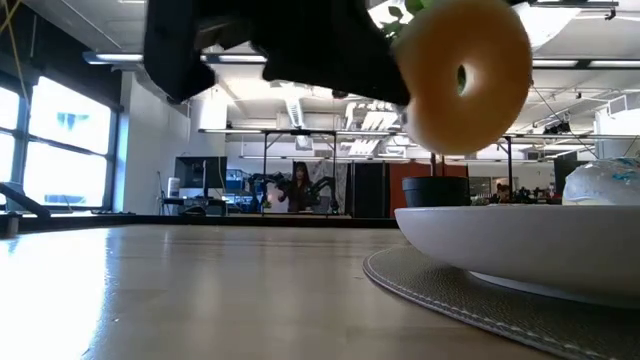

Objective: Pick & Place donuts
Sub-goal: Adjust the big blue donut, then return to Home Position

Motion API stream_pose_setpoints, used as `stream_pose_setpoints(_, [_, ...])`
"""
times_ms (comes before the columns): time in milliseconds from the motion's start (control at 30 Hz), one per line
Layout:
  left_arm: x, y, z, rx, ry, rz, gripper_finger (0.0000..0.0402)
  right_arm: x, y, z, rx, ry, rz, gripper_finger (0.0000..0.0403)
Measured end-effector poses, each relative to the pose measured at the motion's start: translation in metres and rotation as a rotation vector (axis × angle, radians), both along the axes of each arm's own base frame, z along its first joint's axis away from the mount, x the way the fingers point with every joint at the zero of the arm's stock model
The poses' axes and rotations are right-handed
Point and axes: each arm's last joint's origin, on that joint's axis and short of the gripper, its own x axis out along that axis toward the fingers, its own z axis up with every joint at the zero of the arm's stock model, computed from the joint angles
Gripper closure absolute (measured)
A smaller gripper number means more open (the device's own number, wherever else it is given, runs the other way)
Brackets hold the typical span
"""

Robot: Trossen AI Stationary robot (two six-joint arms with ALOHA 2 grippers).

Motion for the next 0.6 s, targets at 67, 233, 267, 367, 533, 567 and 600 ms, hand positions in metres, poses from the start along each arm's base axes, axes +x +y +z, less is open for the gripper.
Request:
stream_pose_setpoints(67, [0.003,-0.001,0.004,0.052,0.025,-0.017,0.0373,0.0,0.0,0.0,0.003,0.005,0.006,0.0281])
stream_pose_setpoints(233, [0.011,-0.004,0.01,0.107,0.081,-0.049,0.0335,0.0,0.0,0.0,0.011,0.011,0.013,0.0281])
stream_pose_setpoints(267, [0.011,-0.003,0.005,0.137,0.112,-0.056,0.0328,0.0,0.0,0.0,0.011,0.011,0.013,0.0281])
stream_pose_setpoints(367, [0.018,-0.007,-0.008,0.183,0.154,-0.097,0.0308,0.0,0.001,0.0,-0.008,0.018,0.027,0.0281])
stream_pose_setpoints(533, [0.025,-0.012,-0.012,0.208,0.146,-0.111,0.0281,0.0,0.001,0.0,-0.019,0.021,0.038,0.0281])
stream_pose_setpoints(567, [0.026,-0.013,-0.014,0.21,0.15,-0.111,0.0276,0.0,0.001,0.0,-0.019,0.021,0.038,0.0281])
stream_pose_setpoints(600, [0.026,-0.012,-0.015,0.215,0.155,-0.108,0.0271,0.0,0.001,0.0,-0.017,0.022,0.04,0.0281])
